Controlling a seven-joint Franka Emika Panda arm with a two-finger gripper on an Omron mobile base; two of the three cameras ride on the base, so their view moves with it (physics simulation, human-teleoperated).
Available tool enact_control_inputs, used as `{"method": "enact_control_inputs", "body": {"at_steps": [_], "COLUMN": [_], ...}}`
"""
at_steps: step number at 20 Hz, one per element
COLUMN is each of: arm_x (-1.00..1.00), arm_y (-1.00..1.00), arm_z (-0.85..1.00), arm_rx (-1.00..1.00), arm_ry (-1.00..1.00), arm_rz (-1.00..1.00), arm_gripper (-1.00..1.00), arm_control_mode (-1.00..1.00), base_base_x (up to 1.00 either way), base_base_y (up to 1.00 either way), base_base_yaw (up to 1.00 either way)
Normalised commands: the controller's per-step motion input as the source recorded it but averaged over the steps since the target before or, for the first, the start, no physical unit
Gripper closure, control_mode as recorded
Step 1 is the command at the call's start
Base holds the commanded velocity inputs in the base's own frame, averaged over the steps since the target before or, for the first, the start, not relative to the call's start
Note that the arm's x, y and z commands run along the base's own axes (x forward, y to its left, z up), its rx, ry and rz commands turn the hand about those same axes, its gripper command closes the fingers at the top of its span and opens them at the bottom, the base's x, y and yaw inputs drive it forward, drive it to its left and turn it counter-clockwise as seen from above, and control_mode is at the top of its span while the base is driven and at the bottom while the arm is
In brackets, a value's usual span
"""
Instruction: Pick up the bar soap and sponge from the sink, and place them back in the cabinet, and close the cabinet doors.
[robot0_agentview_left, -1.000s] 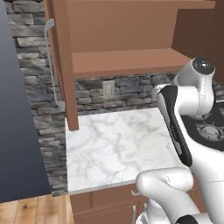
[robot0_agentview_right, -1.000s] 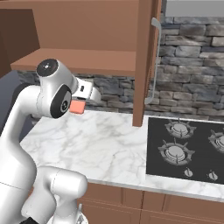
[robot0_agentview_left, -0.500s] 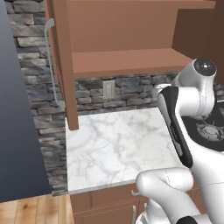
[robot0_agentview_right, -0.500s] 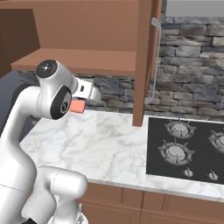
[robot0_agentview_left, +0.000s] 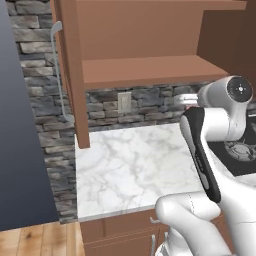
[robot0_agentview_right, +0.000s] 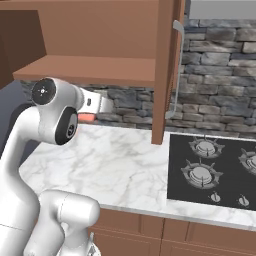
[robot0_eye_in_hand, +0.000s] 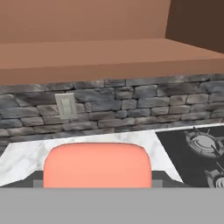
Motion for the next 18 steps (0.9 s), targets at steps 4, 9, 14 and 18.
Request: {"method": "enact_control_inputs", "body": {"at_steps": [4, 9, 14, 18], "arm_x": [-0.03, 0.0, 0.0, 0.0], "arm_y": [0.0, 0.0, 0.0, 0.0], "arm_z": [0.59, 0.61, 0.45, 0.1], "arm_rx": [0.0, 0.0, -0.01, 0.0], "arm_ry": [-0.13, -0.02, -0.01, 0.0], "arm_rz": [0.0, 0.0, 0.0, 0.01], "arm_gripper": [1.0, 1.0, 1.0, 1.0], "arm_control_mode": [-1.0, -1.0, -1.0, -1.0], "base_base_x": [0.0, 0.0, 0.0, 0.0], "base_base_y": [0.0, 0.0, 0.0, 0.0], "base_base_yaw": [0.0, 0.0, 0.0, 0.0]}}
